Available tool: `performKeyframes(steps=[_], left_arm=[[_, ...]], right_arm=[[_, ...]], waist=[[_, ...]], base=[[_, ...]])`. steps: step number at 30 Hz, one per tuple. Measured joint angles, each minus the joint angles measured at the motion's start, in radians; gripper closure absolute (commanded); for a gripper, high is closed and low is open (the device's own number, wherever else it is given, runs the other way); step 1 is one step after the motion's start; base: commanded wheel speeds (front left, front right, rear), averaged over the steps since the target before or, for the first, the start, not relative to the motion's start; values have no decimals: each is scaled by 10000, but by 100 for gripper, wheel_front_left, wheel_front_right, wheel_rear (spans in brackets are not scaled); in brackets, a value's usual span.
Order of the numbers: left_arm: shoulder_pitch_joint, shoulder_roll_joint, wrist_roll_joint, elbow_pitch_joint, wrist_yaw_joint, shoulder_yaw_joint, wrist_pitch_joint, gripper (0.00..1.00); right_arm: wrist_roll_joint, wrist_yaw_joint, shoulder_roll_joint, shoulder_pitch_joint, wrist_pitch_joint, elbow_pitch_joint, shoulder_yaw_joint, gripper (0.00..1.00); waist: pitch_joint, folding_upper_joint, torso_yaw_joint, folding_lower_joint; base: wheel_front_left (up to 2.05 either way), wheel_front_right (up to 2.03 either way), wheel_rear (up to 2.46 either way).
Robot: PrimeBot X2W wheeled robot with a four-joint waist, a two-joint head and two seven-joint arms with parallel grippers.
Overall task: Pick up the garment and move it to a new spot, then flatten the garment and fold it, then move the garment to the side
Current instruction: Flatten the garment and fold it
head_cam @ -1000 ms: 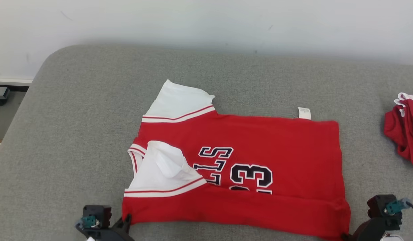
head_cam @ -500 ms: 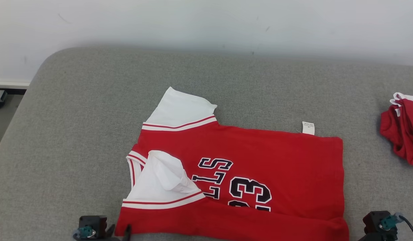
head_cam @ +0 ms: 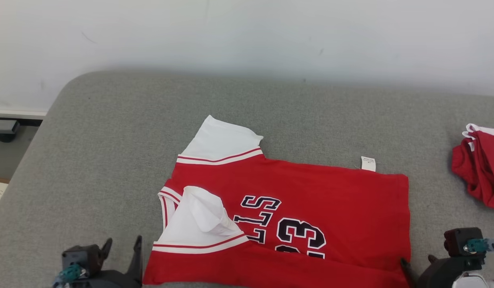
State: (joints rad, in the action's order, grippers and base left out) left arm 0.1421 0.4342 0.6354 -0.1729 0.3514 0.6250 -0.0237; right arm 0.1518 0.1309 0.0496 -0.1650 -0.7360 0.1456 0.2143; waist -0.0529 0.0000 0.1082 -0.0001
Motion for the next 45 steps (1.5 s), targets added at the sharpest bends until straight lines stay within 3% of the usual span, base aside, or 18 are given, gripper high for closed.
performKeyframes(steps=[6,10,12,25,33,45], left_arm=[[85,67,-153,140,-105,-240,-1028,0],[344,6,-293,249,-729,-332,-1935,0],[488,-102,-345,249,-836,-443,-2157,0],[501,-903,52,-345,-2288,-926,-2370,0],[468,-755,-617,-1131,-2272,-313,-2309,0],[349,-869,-681,-1810,-2067,-201,-2322,0]], right_arm=[[-278,0,6,459,1584,-107,-453,0],[-290,8,-2,919,2823,-704,-717,0],[-180,8,-10,1130,3551,-1047,-761,0],[1289,0,-10,2194,8052,-3678,-1718,0],[1331,0,-8,2516,9423,-5047,-1639,0],[570,0,-6,2819,9825,-6144,-984,0]], waist=[[245,0,80,0],[406,0,117,0],[494,0,150,0],[1031,0,180,1],[1297,0,-105,1],[1378,0,-362,1]], base=[[0,0,0],[0,0,0],[0,0,0],[0,0,0],[0,0,0],[0,0,0]])
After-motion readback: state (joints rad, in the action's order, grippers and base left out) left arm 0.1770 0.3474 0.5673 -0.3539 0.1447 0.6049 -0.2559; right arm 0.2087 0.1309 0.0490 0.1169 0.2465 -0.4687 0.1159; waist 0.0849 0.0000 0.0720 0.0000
